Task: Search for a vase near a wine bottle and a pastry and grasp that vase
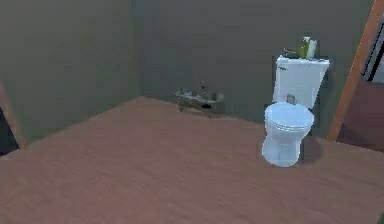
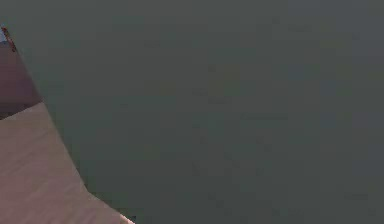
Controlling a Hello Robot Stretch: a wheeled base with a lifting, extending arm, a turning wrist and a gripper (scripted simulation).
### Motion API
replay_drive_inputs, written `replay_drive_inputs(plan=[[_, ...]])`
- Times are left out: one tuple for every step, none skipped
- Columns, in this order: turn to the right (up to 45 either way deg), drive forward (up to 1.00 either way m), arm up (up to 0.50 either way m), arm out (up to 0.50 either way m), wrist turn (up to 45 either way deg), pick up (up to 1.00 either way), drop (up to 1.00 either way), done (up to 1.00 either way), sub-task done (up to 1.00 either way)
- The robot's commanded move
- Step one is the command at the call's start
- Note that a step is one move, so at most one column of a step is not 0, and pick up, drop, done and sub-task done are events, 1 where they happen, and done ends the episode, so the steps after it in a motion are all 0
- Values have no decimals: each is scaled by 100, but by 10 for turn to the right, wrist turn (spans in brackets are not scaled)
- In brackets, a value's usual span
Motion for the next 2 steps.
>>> replay_drive_inputs(plan=[[360,0,0,0,0,0,0,0,0],[0,100,0,0,0,0,0,0,0]])
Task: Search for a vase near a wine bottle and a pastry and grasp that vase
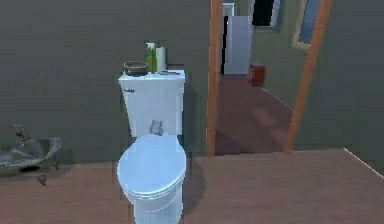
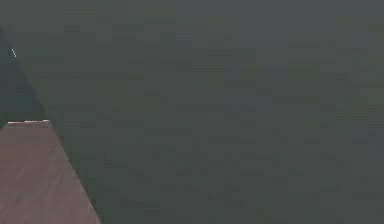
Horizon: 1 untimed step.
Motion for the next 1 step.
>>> replay_drive_inputs(plan=[[60,0,0,0,0,0,0,0,0]])
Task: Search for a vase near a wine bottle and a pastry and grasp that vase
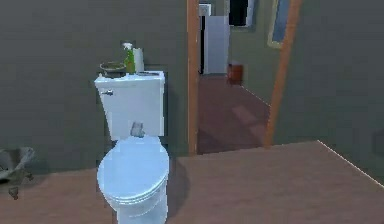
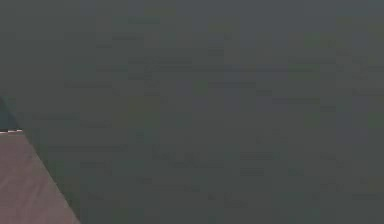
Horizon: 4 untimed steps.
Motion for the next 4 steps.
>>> replay_drive_inputs(plan=[[0,45,0,0,0,0,0,0,0],[240,0,0,0,0,0,0,0,0],[0,45,0,0,0,0,0,0,0],[30,0,0,0,0,0,0,0,0]])
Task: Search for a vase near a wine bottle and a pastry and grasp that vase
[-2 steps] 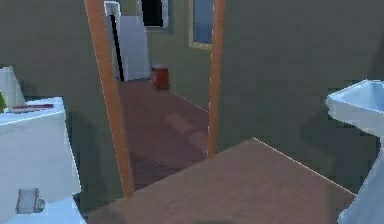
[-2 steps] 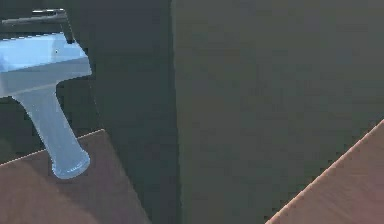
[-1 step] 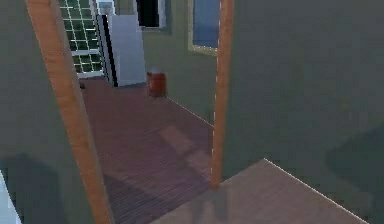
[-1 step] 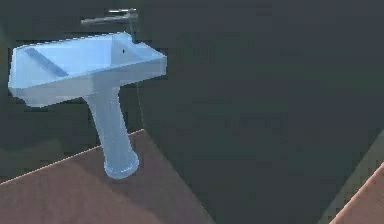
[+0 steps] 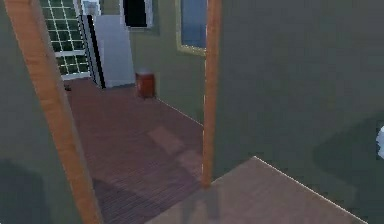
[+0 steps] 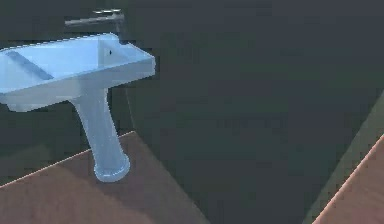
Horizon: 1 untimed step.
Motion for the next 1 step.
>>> replay_drive_inputs(plan=[[0,95,0,0,0,0,0,0,0]])
